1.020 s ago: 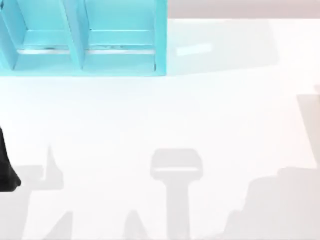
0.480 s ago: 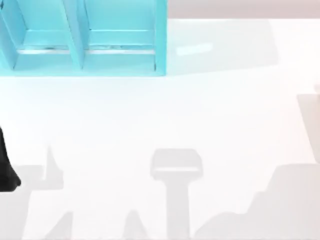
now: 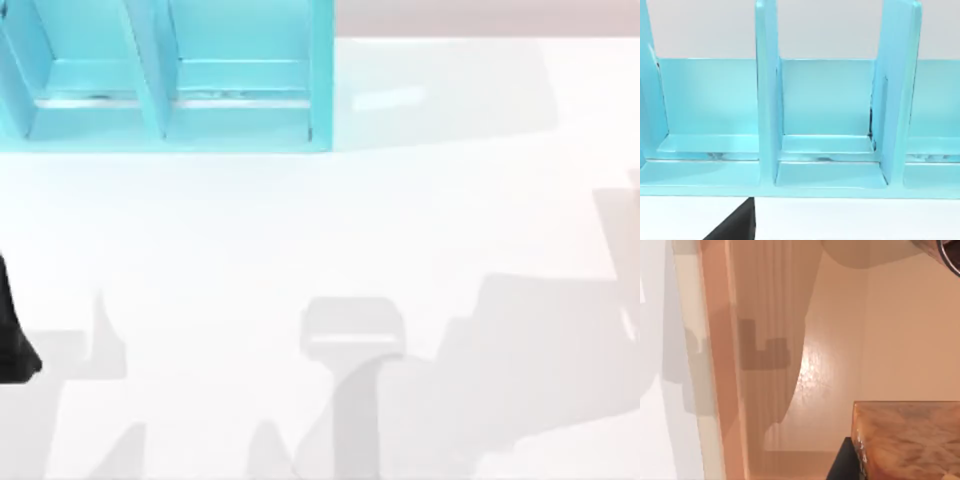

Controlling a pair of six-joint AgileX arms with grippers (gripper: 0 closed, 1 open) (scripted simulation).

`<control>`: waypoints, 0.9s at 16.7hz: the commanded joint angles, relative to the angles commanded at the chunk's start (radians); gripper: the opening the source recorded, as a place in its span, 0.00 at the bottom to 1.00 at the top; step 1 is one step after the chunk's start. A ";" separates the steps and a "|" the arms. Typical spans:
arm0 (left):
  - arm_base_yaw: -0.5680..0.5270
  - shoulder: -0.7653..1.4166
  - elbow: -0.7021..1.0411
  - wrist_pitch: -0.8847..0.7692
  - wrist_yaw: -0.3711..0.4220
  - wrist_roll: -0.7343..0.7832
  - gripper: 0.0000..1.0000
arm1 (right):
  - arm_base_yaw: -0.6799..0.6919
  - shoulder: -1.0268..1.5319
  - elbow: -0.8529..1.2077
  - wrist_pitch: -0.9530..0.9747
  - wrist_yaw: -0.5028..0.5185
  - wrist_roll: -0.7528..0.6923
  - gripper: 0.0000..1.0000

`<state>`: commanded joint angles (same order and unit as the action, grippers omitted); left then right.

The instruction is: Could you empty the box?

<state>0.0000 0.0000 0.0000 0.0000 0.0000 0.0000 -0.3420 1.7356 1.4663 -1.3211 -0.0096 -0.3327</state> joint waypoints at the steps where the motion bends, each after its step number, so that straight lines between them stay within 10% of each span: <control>1: 0.000 0.000 0.000 0.000 0.000 0.000 1.00 | 0.062 0.024 0.027 0.012 -0.002 0.059 0.00; 15: 0.000 0.000 0.000 0.000 0.000 0.000 1.00 | 0.728 0.467 0.339 0.139 0.004 0.740 0.00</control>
<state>0.0000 0.0000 0.0000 0.0000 0.0000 0.0000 0.3857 2.2028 1.8054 -1.1817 -0.0052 0.4072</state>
